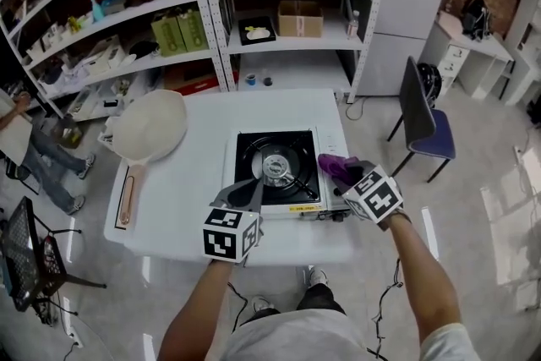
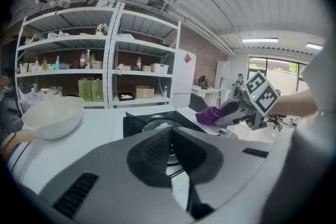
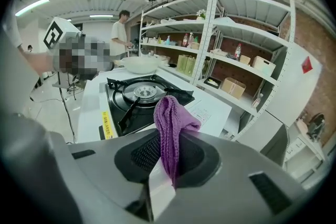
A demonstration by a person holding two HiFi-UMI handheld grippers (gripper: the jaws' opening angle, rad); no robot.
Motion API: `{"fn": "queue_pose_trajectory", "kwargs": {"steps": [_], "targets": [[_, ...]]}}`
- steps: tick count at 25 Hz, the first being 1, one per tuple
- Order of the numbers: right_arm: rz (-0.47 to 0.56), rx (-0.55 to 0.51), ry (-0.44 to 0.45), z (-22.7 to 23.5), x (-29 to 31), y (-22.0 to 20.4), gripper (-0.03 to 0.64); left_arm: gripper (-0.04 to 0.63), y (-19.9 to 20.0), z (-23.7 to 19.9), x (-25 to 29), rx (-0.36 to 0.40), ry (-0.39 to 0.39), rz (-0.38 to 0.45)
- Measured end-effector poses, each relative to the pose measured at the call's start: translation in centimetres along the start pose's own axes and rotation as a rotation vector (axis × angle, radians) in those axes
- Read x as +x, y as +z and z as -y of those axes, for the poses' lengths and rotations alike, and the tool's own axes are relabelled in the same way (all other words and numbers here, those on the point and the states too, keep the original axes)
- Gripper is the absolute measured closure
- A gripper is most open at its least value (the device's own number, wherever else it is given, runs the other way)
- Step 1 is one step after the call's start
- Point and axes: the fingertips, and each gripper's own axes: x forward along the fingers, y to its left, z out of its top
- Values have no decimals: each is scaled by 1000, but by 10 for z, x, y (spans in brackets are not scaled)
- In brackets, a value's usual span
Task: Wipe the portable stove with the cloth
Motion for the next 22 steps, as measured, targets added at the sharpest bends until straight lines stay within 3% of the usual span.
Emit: {"fn": "queue_pose_trajectory", "kwargs": {"steps": [22], "targets": [[6,41,-46,-63,-45,-32,552,592,-22,9,-26,29,-92,2]]}}
